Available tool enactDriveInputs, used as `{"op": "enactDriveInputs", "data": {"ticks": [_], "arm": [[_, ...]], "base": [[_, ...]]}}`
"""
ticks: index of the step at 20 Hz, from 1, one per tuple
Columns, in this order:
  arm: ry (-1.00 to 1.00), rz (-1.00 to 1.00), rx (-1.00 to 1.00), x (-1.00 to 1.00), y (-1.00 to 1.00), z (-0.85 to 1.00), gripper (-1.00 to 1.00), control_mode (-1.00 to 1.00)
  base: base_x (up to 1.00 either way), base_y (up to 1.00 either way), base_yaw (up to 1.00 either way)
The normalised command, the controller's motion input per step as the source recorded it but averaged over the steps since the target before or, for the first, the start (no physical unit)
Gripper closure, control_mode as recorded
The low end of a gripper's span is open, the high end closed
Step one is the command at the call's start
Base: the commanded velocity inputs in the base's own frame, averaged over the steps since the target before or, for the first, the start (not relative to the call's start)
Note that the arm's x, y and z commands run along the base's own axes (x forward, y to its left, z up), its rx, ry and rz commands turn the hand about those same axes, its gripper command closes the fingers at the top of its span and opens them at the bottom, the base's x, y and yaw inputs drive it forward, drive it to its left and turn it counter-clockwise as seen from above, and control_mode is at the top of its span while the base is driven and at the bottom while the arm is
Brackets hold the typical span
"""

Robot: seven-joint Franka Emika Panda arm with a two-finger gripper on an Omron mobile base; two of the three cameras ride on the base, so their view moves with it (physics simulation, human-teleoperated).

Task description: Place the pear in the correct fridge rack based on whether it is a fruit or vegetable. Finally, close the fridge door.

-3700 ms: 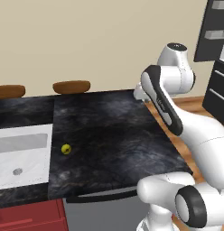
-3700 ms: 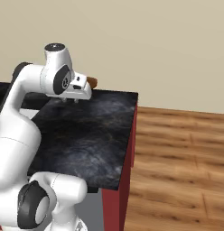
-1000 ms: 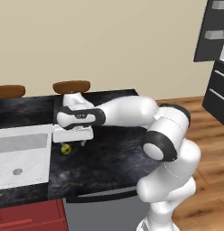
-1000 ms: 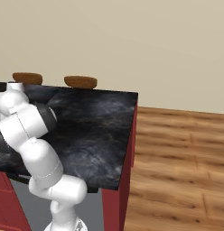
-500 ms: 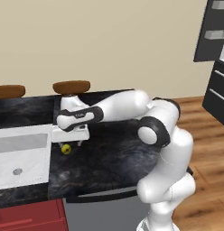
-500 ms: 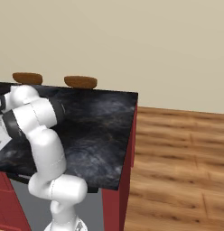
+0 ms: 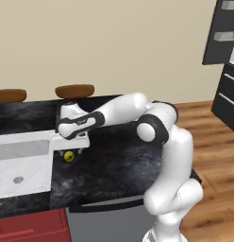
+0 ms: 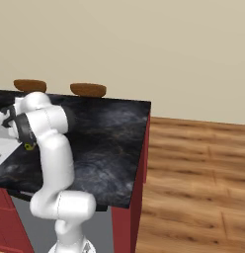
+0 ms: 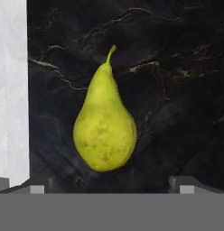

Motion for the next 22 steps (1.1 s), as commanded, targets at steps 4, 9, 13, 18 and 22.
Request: {"op": "enactDriveInputs", "data": {"ticks": [4,9,13,18,22], "arm": [[0.0,0.0,0.0,0.27,0.15,-0.21,-1.0,-1.0],[0.0,0.0,0.0,0.24,0.06,-0.22,-1.0,-1.0],[0.0,0.0,0.0,0.1,0.06,-0.18,-1.0,-1.0],[-0.01,0.0,0.0,-0.2,0.0,-0.15,-1.0,-1.0],[-0.02,0.0,0.0,-0.23,0.0,-0.14,-1.0,-1.0]], "base": [[0.0,0.0,0.0],[0.0,0.0,0.0],[0.0,0.0,0.0],[0.0,0.0,0.0],[0.0,0.0,0.0]]}}
